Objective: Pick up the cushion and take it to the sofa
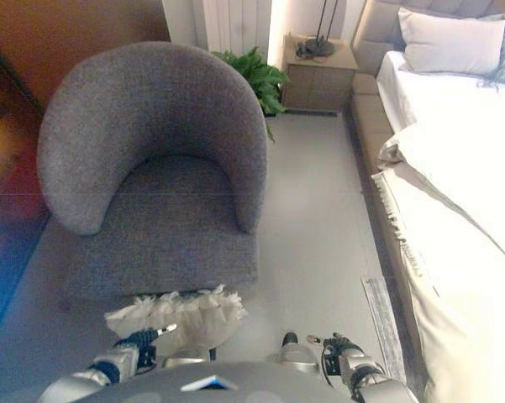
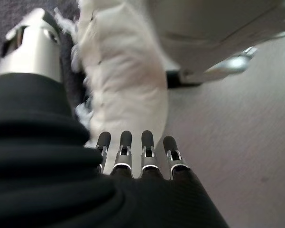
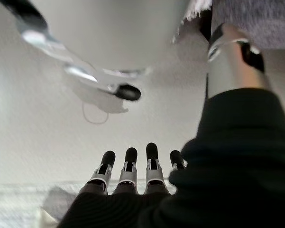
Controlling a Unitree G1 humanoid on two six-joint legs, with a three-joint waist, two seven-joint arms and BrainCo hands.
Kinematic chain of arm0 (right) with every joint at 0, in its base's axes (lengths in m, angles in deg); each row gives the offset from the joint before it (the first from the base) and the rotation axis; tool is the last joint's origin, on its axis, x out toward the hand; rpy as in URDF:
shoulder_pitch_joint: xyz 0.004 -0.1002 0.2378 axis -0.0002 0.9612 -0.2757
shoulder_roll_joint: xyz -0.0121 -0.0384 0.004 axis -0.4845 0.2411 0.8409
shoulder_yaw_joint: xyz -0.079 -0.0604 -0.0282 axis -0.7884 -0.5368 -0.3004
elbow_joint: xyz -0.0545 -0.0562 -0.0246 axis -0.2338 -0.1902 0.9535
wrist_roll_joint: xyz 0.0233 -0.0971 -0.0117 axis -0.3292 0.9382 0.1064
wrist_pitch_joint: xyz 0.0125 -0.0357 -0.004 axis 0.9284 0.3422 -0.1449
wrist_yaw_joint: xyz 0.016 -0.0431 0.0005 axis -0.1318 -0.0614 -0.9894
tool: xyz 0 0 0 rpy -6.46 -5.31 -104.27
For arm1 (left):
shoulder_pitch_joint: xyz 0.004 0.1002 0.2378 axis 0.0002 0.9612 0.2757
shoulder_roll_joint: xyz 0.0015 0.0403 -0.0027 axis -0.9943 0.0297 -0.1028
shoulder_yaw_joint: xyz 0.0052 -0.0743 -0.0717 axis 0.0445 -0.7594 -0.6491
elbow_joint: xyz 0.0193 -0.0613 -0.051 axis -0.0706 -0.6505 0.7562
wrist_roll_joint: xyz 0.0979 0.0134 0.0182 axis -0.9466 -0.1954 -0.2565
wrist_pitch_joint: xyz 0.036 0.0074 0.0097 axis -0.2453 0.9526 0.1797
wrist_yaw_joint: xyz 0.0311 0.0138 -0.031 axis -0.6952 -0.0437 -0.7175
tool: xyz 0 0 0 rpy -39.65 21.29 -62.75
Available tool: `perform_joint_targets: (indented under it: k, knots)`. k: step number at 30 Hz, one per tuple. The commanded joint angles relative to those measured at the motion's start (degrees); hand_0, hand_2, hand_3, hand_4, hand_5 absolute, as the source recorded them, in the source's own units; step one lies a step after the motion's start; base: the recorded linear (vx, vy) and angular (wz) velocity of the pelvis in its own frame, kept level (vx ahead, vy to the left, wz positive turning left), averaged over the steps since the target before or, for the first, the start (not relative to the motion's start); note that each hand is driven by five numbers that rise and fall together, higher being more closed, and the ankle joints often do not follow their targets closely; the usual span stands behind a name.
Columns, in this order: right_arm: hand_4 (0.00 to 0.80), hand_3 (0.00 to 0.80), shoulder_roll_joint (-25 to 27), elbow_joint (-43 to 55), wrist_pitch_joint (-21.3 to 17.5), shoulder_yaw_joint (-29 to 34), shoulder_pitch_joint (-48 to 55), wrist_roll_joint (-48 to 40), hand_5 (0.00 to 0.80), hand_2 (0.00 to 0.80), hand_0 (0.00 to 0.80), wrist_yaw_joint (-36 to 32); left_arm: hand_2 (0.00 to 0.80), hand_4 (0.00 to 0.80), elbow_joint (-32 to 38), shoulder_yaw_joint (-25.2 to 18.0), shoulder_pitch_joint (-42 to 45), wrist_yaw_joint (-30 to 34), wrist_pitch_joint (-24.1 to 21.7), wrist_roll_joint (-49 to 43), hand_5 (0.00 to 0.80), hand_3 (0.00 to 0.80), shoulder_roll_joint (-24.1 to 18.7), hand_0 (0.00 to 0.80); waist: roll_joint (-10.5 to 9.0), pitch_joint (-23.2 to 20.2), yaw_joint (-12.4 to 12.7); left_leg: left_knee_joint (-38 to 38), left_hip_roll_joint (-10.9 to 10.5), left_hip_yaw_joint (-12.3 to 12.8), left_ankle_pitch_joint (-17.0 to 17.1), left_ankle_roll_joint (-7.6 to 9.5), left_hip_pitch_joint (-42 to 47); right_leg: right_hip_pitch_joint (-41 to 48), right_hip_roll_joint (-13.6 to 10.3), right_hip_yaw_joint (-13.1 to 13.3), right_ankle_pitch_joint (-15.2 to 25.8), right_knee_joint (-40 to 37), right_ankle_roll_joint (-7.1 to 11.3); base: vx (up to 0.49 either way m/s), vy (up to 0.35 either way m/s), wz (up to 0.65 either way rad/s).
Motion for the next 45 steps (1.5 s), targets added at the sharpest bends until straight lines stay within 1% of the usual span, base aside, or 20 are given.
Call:
perform_joint_targets:
  k: [1,4,6,8,10,11,12,13,14,16,19,22,25,26,29,33,37,40,43,45]
  knots:
    - [0.0,0.0,2.83,1.29,-4.23,-1.79,-4.15,3.7,0.0,0.0,0.0,2.19,0.0,0.0,-1.71,0.26,-4.26,-1.15,-0.38,-3.15,0.0,0.0,1.43,0.0,1.2,1.65,0.9,5.29,1.26,-1.09,-1.45,2.41,-7.56,-1.94,-2.36,-0.09,-9.0,7.51,1.0,-0.044,-0.191,0.16]
    - [0.0,0.0,4.21,3.72,-5.48,-4.61,-7.34,5.33,0.0,0.0,0.0,5.23,0.0,0.0,-0.7,1.28,-5.18,-1.9,-1.65,0.13,0.0,0.0,1.68,0.0,2.47,3.21,1.73,4.91,2.46,-1.88,0.24,1.19,-9.98,-3.33,-1.88,-1.71,-9.18,7.22,0.18,-0.127,-0.171,-0.01]
    - [0.0,0.0,4.9,4.7,-6.2,-5.35,-8.22,7.63,0.0,0.0,0.0,6.23,0.0,0.0,0.12,1.6,-5.53,-2.01,-2.83,1.26,0.0,0.0,1.92,0.0,3.01,3.82,1.89,4.27,2.51,-1.18,1.14,0.74,-10.77,-3.38,-1.96,-3.15,-8.91,6.34,0.02,-0.063,-0.076,0.13]
    - [0.0,0.0,5.52,5.37,-6.99,-5.89,-8.45,9.06,0.0,0.0,0.0,7.74,0.0,0.0,0.83,1.88,-6.08,-3.0,-3.87,2.49,0.0,0.0,2.44,0.0,3.25,4.52,1.55,6.48,2.43,1.79,1.04,0.22,-12.59,-2.98,-2.51,-5.15,-9.15,6.0,-0.23,-0.058,-0.014,0.27]
    - [0.0,0.0,6.05,5.54,-7.82,-6.1,-9.03,8.96,0.0,0.0,0.0,8.87,0.0,0.0,1.43,1.83,-6.91,-2.48,-4.05,2.64,0.0,0.0,2.55,0.0,3.13,5.55,0.56,12.15,3.67,5.7,0.29,0.25,-14.21,-3.45,-3.41,-7.15,-10.12,7.65,-1.04,-0.051,0.043,0.61]
    - [0.0,0.0,6.13,5.43,-8.29,-6.07,-9.72,9.03,0.0,0.0,0.0,9.34,0.0,0.0,1.59,1.69,-7.28,-2.19,-3.91,2.32,0.0,0.0,2.51,0.0,3.09,6.11,0.03,13.08,3.77,6.62,-1.13,1.02,-13.22,-4.4,-4.32,-7.6,-10.39,9.63,-1.01,-0.001,0.116,0.75]
    - [0.0,0.0,6.06,5.12,-9.18,-6.21,-10.19,9.23,0.0,0.0,0.0,9.63,0.0,0.0,1.44,1.74,-7.33,-2.4,-4.17,2.33,0.0,0.0,2.52,0.0,3.32,6.26,-0.26,11.71,3.53,6.86,-1.56,1.49,-12.1,-5.35,-4.73,-7.58,-10.63,11.48,-0.9,0.037,0.124,0.54]
    - [0.0,0.0,6.03,5.0,-9.61,-6.3,-10.27,9.28,0.0,0.0,0.0,9.69,0.0,0.0,1.34,1.78,-7.3,-2.54,-4.27,2.47,0.0,0.0,2.53,0.0,3.43,6.32,-0.33,11.23,3.52,6.94,-1.53,1.55,-11.82,-5.56,-4.76,-7.55,-10.79,12.03,-0.92,0.186,0.153,0.55]
    - [0.0,0.0,5.8,4.9,-11.08,-6.34,-10.22,9.63,0.0,0.0,0.0,9.55,0.0,0.0,1.07,1.44,-7.0,-3.87,-4.5,2.62,0.0,0.0,2.56,0.0,3.53,6.52,-0.23,10.64,3.56,6.84,-1.65,1.61,-10.89,-5.44,-4.88,-7.8,-11.33,13.55,-0.75,0.212,0.117,0.61]
    - [0.0,0.0,5.6,5.77,-11.81,-7.29,-11.12,10.28,0.0,0.0,0.0,9.94,0.0,0.0,1.59,1.1,-7.57,-5.49,-4.98,3.29,0.0,0.0,2.07,0.0,3.39,7.33,0.19,11.82,3.86,6.16,-2.09,1.31,-11.6,-5.67,-5.09,-7.96,-11.75,14.5,-0.57,0.167,0.081,0.63]
    - [0.0,0.0,5.49,7.37,-10.94,-9.94,-15.48,10.36,0.0,0.0,0.0,12.25,0.0,0.0,2.76,1.97,-11.94,-8.94,-5.26,6.44,0.0,0.0,1.19,0.0,3.45,10.03,0.79,13.36,3.44,4.71,-2.04,0.76,-15.64,-8.69,-5.82,-7.97,-11.57,15.07,-0.13,-0.076,0.06,0.34]
    - [0.0,0.0,5.4,8.4,-9.34,-12.25,-21.78,8.5,0.0,0.0,0.0,15.82,0.0,0.0,4.02,2.95,-17.09,-12.6,-5.49,9.83,0.0,0.0,0.18,0.0,3.78,13.71,1.61,13.2,1.73,2.58,-0.82,0.48,-20.92,-13.36,-6.36,-7.83,-10.48,15.4,0.38,-0.197,0.069,0.42]
    - [0.0,0.0,5.43,8.49,-8.03,-13.12,-25.36,9.76,0.0,0.0,0.0,17.08,0.0,0.0,4.3,3.45,-18.99,-15.4,-6.65,11.04,0.0,0.0,-0.35,0.0,3.86,15.65,2.04,13.64,0.42,1.01,-0.52,0.7,-24.47,-16.28,-6.58,-6.75,-9.97,15.8,0.74,-0.064,0.052,0.34]
    - [0.0,0.0,5.61,8.46,-7.27,-13.75,-27.23,10.04,0.0,0.0,0.0,17.31,0.0,0.0,4.26,3.56,-20.24,-16.85,-6.74,11.32,0.0,0.0,-0.61,0.0,3.9,16.74,2.07,14.25,-0.01,0.31,-0.55,0.84,-26.35,-18.1,-6.64,-5.8,-9.91,16.38,0.77,-0.079,0.03,0.27]
    - [0.0,0.0,6.19,8.27,-7.02,-15.14,-31.44,9.54,0.0,0.0,0.0,18.2,0.0,0.0,4.15,3.75,-22.78,-20.38,-7.66,13.07,0.0,0.0,-1.36,0.0,3.95,19.53,2.31,16.37,-0.99,-1.25,-0.73,1.01,-30.99,-22.63,-6.89,-4.51,-9.71,18.06,0.76,-0.121,-0.002,0.29]
    - [0.0,0.0,7.81,8.05,-7.07,-16.16,-35.97,9.81,0.0,0.0,0.0,17.16,0.0,0.0,4.74,3.44,-25.41,-23.13,-8.2,14.0,0.0,0.0,-2.21,0.0,4.24,22.16,2.86,17.71,-1.69,-1.52,-0.48,1.33,-35.15,-27.74,-7.59,-4.62,-9.31,20.29,1.13,-0.108,0.003,0.21]
    - [0.0,0.0,8.92,7.99,-6.58,-16.86,-40.17,9.46,0.0,0.0,0.0,15.79,0.0,0.0,5.66,3.81,-27.94,-25.59,-9.0,14.25,0.0,0.0,-2.1,0.0,5.26,24.83,3.32,17.36,-2.75,-0.76,0.31,2.11,-38.56,-33.72,-8.57,-4.85,-9.36,24.04,1.38,-0.113,0.055,0.03]
    - [0.0,0.0,9.35,7.9,-5.72,-17.93,-42.65,7.89,0.0,0.0,0.0,14.26,0.0,0.0,5.95,4.34,-29.76,-26.48,-9.56,14.91,0.0,0.0,-2.11,0.0,6.02,25.34,3.44,16.77,-3.49,-0.66,1.24,2.66,-41.79,-38.05,-8.79,-4.46,-9.07,25.53,1.36,-0.081,0.058,0.06]
    - [0.0,0.0,9.1,7.55,-2.25,-18.23,-44.04,5.78,0.0,0.0,0.0,14.37,0.0,0.0,6.47,5.07,-30.77,-26.71,-10.05,14.0,0.0,0.0,-1.7,0.0,6.88,25.34,3.31,15.85,-4.04,-0.42,2.1,2.93,-43.86,-40.91,-8.54,-4.11,-8.76,26.07,1.13,-0.026,0.079,0.05]
    - [0.0,0.0,8.73,6.66,0.73,-17.33,-43.6,5.05,0.0,0.0,0.0,17.63,0.0,0.0,6.46,5.22,-30.74,-26.42,-10.93,13.37,0.0,0.0,-1.34,0.0,7.11,25.34,3.03,15.49,-4.1,-0.12,2.14,3.0,-44.48,-41.97,-8.34,-3.58,-8.48,26.0,1.21,0.013,0.077,0.07]
